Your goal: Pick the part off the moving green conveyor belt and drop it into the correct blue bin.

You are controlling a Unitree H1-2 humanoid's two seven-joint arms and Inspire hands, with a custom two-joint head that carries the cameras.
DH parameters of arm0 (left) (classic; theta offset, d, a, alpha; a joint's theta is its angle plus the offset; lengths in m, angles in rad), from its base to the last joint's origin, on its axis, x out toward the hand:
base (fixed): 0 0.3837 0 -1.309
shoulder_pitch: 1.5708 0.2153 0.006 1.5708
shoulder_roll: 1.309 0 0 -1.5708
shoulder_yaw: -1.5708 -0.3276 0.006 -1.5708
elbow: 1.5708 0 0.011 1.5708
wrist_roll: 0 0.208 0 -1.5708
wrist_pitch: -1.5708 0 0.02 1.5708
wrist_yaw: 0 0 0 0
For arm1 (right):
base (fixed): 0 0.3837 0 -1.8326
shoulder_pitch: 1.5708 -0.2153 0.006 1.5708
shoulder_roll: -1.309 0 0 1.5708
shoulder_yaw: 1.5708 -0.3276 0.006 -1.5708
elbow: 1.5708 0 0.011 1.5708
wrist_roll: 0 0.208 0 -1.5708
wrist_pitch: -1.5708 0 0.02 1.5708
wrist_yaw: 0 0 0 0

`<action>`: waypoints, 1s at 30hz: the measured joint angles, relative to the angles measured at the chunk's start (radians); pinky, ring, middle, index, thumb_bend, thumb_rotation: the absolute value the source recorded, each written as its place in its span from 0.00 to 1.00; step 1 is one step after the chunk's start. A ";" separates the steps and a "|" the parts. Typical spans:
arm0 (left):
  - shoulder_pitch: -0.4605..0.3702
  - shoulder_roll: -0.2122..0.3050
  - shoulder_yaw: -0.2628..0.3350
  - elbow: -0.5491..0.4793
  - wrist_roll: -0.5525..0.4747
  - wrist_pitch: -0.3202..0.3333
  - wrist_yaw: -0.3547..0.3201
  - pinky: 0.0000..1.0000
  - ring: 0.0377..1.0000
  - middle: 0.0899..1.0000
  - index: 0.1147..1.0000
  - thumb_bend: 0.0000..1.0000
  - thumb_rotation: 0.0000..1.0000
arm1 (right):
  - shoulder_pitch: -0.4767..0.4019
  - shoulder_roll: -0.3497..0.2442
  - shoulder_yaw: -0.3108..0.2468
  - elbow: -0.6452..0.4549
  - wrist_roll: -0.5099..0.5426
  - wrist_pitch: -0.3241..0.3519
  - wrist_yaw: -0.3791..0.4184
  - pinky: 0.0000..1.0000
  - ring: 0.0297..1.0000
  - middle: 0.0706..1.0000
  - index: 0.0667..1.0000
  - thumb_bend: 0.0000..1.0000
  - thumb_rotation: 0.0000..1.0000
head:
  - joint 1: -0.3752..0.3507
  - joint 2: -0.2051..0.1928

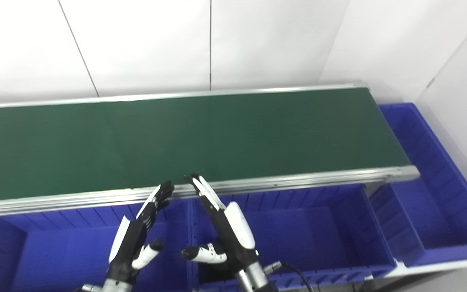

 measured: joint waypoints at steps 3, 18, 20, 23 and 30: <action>0.001 0.019 -0.017 0.001 0.000 0.000 0.017 0.86 0.90 0.90 0.89 0.88 0.95 | 0.003 0.006 0.008 0.022 0.025 -0.001 0.000 0.99 1.00 1.00 0.98 0.96 1.00 | 0.006 -0.005; 0.003 0.061 -0.058 -0.001 0.002 0.000 0.065 0.89 0.91 0.90 0.89 0.84 0.93 | 0.021 0.029 -0.008 0.103 0.251 -0.012 0.074 1.00 1.00 0.99 0.98 0.98 1.00 | 0.044 0.028; 0.003 0.061 -0.063 -0.006 0.004 0.000 0.074 0.89 0.91 0.90 0.89 0.87 0.94 | 0.021 0.035 -0.012 0.107 0.279 -0.012 0.089 0.98 0.98 0.97 0.96 0.95 1.00 | 0.060 0.031; 0.003 0.058 -0.065 -0.014 0.006 0.000 0.081 0.89 0.92 0.90 0.89 0.88 0.93 | 0.022 0.036 -0.022 0.107 0.308 -0.012 0.107 0.93 0.94 0.92 0.91 0.93 1.00 | 0.073 0.038; 0.007 0.044 -0.087 -0.021 0.049 0.000 0.114 0.89 0.92 0.91 0.90 0.90 0.95 | 0.038 0.016 -0.057 0.095 0.322 -0.012 0.128 0.83 0.85 0.85 0.84 0.92 1.00 | 0.117 0.049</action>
